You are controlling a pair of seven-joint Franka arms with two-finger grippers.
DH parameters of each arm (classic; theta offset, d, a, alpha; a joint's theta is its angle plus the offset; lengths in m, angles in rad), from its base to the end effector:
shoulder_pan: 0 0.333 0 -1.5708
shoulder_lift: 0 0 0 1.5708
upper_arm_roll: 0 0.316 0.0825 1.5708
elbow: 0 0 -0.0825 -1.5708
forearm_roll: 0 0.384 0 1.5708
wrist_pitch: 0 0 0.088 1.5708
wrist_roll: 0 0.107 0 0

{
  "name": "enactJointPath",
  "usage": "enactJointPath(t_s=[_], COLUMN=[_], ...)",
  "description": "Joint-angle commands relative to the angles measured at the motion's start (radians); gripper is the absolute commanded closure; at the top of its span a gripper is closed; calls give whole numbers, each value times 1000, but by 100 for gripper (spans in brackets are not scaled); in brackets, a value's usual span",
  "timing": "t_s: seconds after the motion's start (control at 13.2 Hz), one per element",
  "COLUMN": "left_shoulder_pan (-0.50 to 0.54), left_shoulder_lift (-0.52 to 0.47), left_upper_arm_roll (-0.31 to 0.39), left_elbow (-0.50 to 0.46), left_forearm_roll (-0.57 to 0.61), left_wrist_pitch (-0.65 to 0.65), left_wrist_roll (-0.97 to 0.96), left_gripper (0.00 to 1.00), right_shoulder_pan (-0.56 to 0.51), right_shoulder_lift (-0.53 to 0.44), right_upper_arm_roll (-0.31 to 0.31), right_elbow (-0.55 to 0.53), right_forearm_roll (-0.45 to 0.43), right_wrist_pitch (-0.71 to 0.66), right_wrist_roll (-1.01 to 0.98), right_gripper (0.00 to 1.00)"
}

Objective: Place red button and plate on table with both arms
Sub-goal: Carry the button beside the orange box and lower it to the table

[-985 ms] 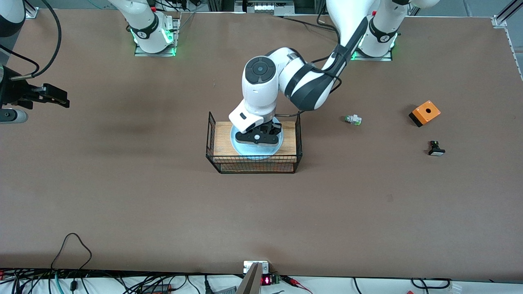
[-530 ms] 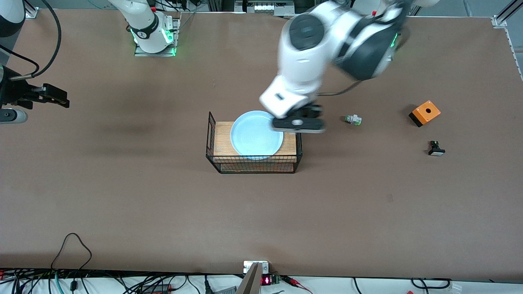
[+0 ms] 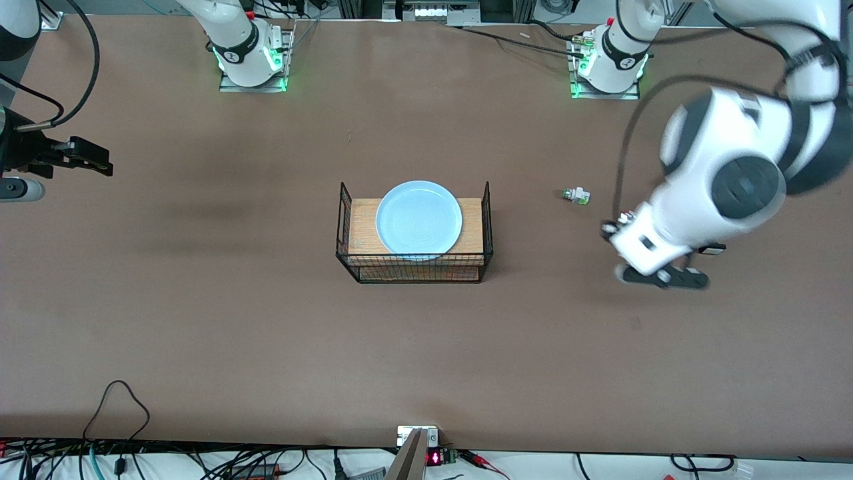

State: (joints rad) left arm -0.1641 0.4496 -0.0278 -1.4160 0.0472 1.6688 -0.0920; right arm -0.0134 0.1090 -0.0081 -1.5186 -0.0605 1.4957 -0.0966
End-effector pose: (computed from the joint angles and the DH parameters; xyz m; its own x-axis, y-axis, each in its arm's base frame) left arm 0.6576 -0.1200 0.4271 0.9763 -0.1005 -0.1916 -0.1121 -0.9924 -0.0509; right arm 0.5773 -0.0190 0.5813 0.9881 0.0705 -0.1367 0.0777 -0.9958 0.0483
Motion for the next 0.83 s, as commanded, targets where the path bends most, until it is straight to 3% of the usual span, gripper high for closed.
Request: enactJointPath(t_s=[0.0,0.23,0.38,0.61,0.68,0.76], left_shoulder_pan=[95,168,173,172,172,172], left_shoulder_lift=[-6,32,37,40,43,46], left_upper_arm_roll=[-17,-14,-14,-14,-14,-14], left_elbow=[-186,-367,-473,-607,-616,-617], left_forearm_roll=[-7,2,2,2,2,2], left_wrist_pitch=[160,395,549,737,762,763], left_wrist_roll=[138,214,227,247,248,248], left_gripper=[85,85,85,82,79,59], right_shoulder_pan=[12,53,53,55,67,100], right_shoulder_lift=[35,47,47,49,49,48], right_upper_arm_roll=[13,11,11,11,19,28], right_elbow=[25,28,28,29,29,29], right_forearm_roll=[40,45,98,217,234,234], right_wrist_pitch=[-28,-29,-29,-29,-28,-28], right_wrist_roll=[1,1,8,282,387,459], right_gripper=[0,0,0,0,0,0])
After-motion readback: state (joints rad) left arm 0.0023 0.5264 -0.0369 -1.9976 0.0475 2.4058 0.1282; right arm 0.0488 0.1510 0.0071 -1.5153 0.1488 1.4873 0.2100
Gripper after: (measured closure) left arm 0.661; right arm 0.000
